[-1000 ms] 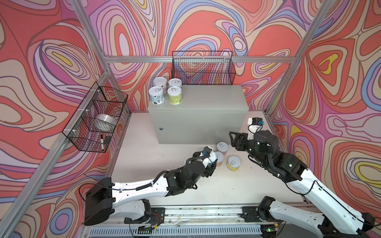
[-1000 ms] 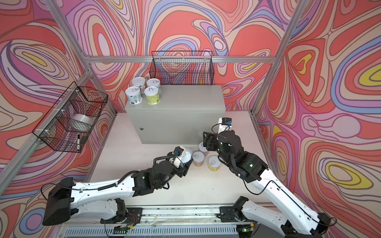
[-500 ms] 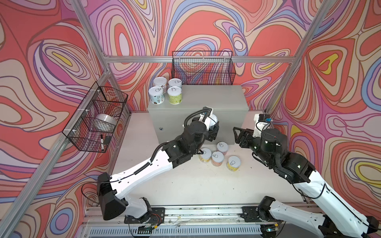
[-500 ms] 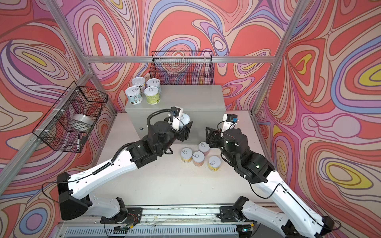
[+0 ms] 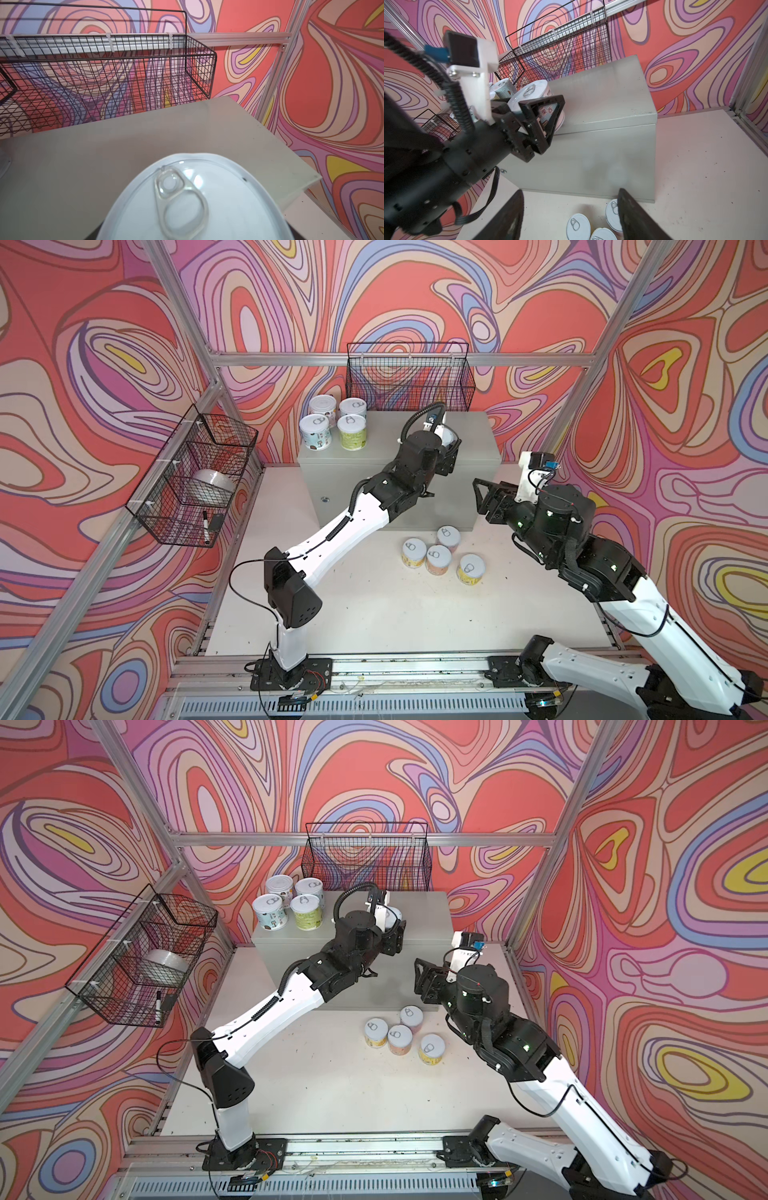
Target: Place and organize the canned foods onto the counter
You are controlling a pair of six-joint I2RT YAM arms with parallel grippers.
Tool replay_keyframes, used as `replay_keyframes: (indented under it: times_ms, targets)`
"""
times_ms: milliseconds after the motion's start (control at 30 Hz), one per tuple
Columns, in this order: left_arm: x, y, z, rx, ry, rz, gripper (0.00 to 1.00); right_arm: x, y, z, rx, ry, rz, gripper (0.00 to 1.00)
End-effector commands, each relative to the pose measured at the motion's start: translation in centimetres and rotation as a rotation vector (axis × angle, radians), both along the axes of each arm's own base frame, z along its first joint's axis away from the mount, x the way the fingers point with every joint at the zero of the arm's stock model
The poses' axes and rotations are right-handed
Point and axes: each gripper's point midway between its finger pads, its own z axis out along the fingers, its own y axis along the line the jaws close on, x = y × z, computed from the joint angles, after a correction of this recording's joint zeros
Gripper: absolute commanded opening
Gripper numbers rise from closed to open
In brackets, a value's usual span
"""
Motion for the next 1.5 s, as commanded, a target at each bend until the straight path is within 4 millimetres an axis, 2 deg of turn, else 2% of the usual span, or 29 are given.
replay_keyframes:
  times_ms: [0, 167, 333, 467, 533, 767, 967, 1033, 1100, 1133, 1467]
  targets:
    - [1.7, 1.2, 2.1, -0.056, -0.025, 0.025, 0.00, -0.1, -1.0, 2.5, -0.004, -0.068, -0.033, 0.73]
    - [3.9, 2.7, 1.8, -0.074, -0.003, 0.064, 0.00, 0.1, -1.2, 3.6, -0.023, -0.089, -0.044, 0.72]
    - [4.7, 3.9, 1.1, -0.075, 0.014, 0.098, 0.00, 0.6, -0.8, 3.5, -0.029, -0.092, -0.050, 0.72]
    - [5.2, 3.8, 0.3, -0.068, 0.026, 0.100, 0.00, 1.4, -0.1, 3.2, -0.039, -0.085, -0.045, 0.72]
    - [5.3, 3.6, -0.1, -0.060, 0.031, 0.093, 0.22, 2.0, 0.3, 3.0, -0.047, -0.077, -0.049, 0.73]
    - [5.3, 3.5, -1.2, -0.043, 0.046, 0.082, 0.36, 3.5, 0.6, 3.4, -0.062, -0.086, -0.072, 0.74]
    - [5.2, 3.7, -1.5, -0.030, 0.041, 0.090, 0.51, 5.5, 0.1, 2.6, -0.033, -0.054, -0.064, 0.74]
    - [5.1, 3.8, -1.3, -0.032, 0.034, 0.088, 0.65, 6.0, 0.0, 2.5, -0.030, -0.050, -0.067, 0.74]
    - [5.0, 3.8, -0.9, -0.035, 0.027, 0.084, 0.97, 6.3, -0.1, 2.4, -0.024, -0.047, -0.068, 0.74]
    - [4.9, 3.8, -0.7, -0.033, 0.023, 0.082, 1.00, 6.6, -0.1, 2.3, -0.021, -0.044, -0.066, 0.74]
    - [3.7, 4.7, 0.7, -0.036, -0.006, 0.071, 1.00, 8.3, -0.4, 1.2, 0.003, -0.014, -0.057, 0.74]
